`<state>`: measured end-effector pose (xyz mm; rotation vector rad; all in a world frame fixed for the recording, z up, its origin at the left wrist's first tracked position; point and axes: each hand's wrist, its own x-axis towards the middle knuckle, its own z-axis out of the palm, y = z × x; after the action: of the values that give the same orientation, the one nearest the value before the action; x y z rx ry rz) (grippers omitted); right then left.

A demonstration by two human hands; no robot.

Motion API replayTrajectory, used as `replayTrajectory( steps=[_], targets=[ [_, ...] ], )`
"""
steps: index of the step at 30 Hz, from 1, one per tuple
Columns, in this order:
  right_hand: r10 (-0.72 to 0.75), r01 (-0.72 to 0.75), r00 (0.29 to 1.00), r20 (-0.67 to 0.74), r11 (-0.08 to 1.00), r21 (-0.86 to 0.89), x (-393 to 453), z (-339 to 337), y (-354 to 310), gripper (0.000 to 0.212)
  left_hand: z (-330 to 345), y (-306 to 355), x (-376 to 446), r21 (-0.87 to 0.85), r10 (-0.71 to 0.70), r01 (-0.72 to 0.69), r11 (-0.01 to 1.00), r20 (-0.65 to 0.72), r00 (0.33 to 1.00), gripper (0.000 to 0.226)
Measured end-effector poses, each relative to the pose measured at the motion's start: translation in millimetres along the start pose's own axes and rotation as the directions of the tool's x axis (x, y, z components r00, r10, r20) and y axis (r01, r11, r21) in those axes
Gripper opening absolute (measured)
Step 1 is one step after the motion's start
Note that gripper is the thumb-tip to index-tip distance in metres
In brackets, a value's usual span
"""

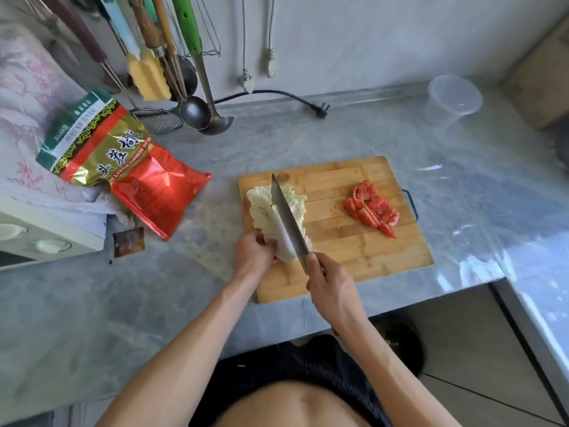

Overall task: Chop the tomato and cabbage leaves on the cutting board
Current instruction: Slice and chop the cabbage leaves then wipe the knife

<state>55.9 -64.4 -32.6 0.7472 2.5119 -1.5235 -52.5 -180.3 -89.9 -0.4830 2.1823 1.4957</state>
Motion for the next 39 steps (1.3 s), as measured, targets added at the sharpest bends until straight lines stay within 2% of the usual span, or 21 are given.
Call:
replayTrajectory(
  steps=[2,6,11,27,39],
  targets=[
    [0.01,-0.01,1.0,-0.009,1.0,-0.014,0,4,-1,0.045,-2,2,1,0.014,-0.018,0.017,1.0,0.033,0.999,0.009],
    [0.014,-0.015,1.0,-0.025,0.999,-0.031,-2,9,-2,0.044,-6,6,6,0.156,-0.036,0.02,0.988,0.101,0.994,0.012],
    [0.011,-0.013,0.999,-0.03,0.999,-0.037,-6,10,-5,0.043,-7,6,8,0.214,-0.037,0.016,0.977,0.095,0.995,0.011],
    [0.041,-0.041,0.998,-0.042,0.999,0.003,-2,13,-11,0.044,-6,5,5,0.259,0.016,-0.044,0.965,0.108,0.994,0.016],
    [-0.055,0.046,0.996,-0.069,0.991,-0.127,3,27,-5,0.037,-6,2,5,0.223,0.028,-0.051,0.973,0.105,0.994,0.019]
  ],
)
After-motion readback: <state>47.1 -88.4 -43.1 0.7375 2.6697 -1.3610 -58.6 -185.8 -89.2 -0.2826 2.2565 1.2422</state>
